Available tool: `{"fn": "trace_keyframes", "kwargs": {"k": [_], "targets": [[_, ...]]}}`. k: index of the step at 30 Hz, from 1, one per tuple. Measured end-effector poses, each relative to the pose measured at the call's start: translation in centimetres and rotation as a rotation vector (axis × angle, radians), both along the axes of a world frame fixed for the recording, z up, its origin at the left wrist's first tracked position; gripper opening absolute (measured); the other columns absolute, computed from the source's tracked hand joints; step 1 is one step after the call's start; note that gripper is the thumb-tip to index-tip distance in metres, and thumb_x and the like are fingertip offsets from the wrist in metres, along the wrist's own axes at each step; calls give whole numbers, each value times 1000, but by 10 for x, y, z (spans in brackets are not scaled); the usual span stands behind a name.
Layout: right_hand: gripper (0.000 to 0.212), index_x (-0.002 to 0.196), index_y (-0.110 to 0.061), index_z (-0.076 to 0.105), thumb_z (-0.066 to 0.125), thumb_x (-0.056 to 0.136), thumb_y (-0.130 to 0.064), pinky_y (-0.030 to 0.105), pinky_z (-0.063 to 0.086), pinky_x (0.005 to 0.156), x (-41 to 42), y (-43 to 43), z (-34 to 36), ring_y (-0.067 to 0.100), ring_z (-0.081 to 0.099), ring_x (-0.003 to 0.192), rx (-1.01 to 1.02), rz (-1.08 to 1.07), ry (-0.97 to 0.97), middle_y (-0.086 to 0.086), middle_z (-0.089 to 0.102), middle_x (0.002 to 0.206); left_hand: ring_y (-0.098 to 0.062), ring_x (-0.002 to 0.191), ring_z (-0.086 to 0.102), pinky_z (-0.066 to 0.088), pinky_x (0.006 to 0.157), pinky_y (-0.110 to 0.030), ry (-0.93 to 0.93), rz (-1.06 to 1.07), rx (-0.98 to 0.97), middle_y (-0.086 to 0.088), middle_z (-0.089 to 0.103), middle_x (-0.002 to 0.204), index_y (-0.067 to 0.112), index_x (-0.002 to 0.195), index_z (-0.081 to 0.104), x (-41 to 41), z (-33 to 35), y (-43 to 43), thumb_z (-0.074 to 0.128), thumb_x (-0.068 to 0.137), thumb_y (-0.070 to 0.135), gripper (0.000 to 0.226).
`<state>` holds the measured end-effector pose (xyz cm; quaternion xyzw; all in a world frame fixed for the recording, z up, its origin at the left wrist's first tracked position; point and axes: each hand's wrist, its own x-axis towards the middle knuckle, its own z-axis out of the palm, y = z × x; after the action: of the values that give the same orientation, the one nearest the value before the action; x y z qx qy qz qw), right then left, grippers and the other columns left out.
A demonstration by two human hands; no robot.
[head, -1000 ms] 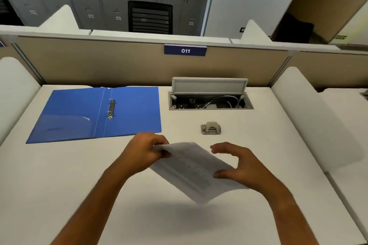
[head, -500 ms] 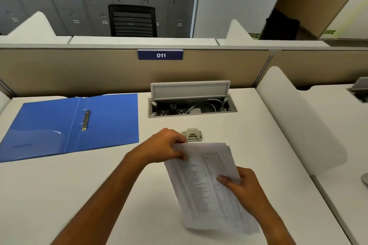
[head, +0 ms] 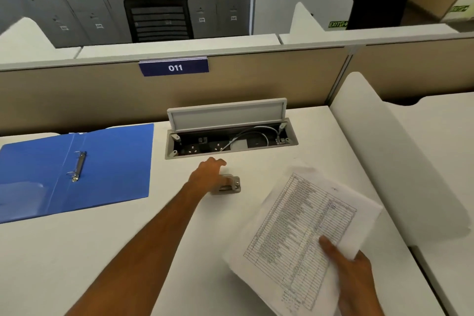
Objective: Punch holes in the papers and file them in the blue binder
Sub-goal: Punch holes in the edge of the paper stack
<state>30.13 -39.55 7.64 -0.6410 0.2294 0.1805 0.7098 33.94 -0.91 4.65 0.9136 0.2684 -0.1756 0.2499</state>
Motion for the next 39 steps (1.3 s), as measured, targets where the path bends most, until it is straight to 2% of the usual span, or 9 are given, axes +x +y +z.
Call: {"fn": "trace_keyframes", "kwargs": {"k": [9, 14, 18, 20, 23, 28, 30, 34, 39], "targets": [[40, 118, -7, 78, 90, 80, -10, 61, 57, 104, 14, 2, -35, 38, 78, 104, 1, 39, 71, 11, 84, 106, -24, 107, 61, 55, 94, -36, -42, 6, 134, -6, 65, 122, 18, 118, 68, -3, -13, -8, 74, 94, 36, 30], [37, 120, -10, 78, 87, 84, -8, 59, 58, 102, 12, 15, -31, 38, 78, 106, 34, 78, 42, 10, 84, 110, -22, 87, 60, 54, 79, -36, -209, 142, -2, -5, 66, 100, 16, 94, 60, -24, 1, -10, 73, 95, 36, 23], [30, 116, -10, 78, 85, 87, -7, 50, 61, 94, 6, 30, -12, 33, 81, 99, 44, 117, -3, 8, 85, 105, -18, 89, 67, 53, 61, -23, -343, 409, -343, 4, 65, 103, 22, 116, 55, -56, 30, -11, 86, 85, 37, 46], [29, 116, -11, 78, 84, 88, -6, 40, 61, 86, 1, 37, 2, 27, 82, 93, 57, 139, -31, 7, 85, 104, -23, 98, 72, 62, 70, -32, -384, 542, -593, 0, 71, 110, 26, 125, 57, -77, 43, -11, 92, 78, 37, 59], [35, 121, -10, 76, 84, 87, -7, 37, 61, 83, -12, 49, 23, 24, 82, 95, 67, 179, -82, 6, 84, 109, -28, 100, 78, 65, 90, -46, -421, 616, -895, -11, 78, 116, 18, 121, 73, -117, 62, -9, 91, 80, 29, 46], [27, 116, -13, 76, 80, 90, -3, 29, 65, 63, -41, 72, 61, 21, 83, 87, 86, 270, -175, 4, 85, 104, -31, 99, 79, 65, 78, -37, -478, 668, -1111, -15, 80, 111, 11, 119, 76, -181, 99, -9, 84, 85, 27, 39], [28, 118, -14, 76, 78, 92, -3, 30, 66, 65, -54, 82, 73, 23, 83, 90, 105, 309, -203, 5, 85, 106, -32, 100, 78, 64, 77, -36, -493, 679, -1139, -17, 79, 112, 11, 119, 76, -203, 109, -4, 85, 82, 29, 43], [37, 126, -10, 74, 80, 90, -6, 45, 63, 89, -83, 103, 89, 32, 81, 104, 113, 383, -232, 10, 83, 116, -30, 92, 78, 63, 72, -34, -525, 664, -1181, -21, 78, 114, 7, 122, 75, -248, 126, 14, 82, 84, 31, 46], [36, 125, -7, 75, 81, 90, -5, 50, 63, 93, -114, 129, 104, 36, 81, 104, 125, 458, -264, 13, 82, 116, -30, 91, 76, 66, 77, -37, -559, 650, -1182, -20, 77, 113, 5, 124, 73, -291, 133, 37, 78, 86, 35, 49]]}}
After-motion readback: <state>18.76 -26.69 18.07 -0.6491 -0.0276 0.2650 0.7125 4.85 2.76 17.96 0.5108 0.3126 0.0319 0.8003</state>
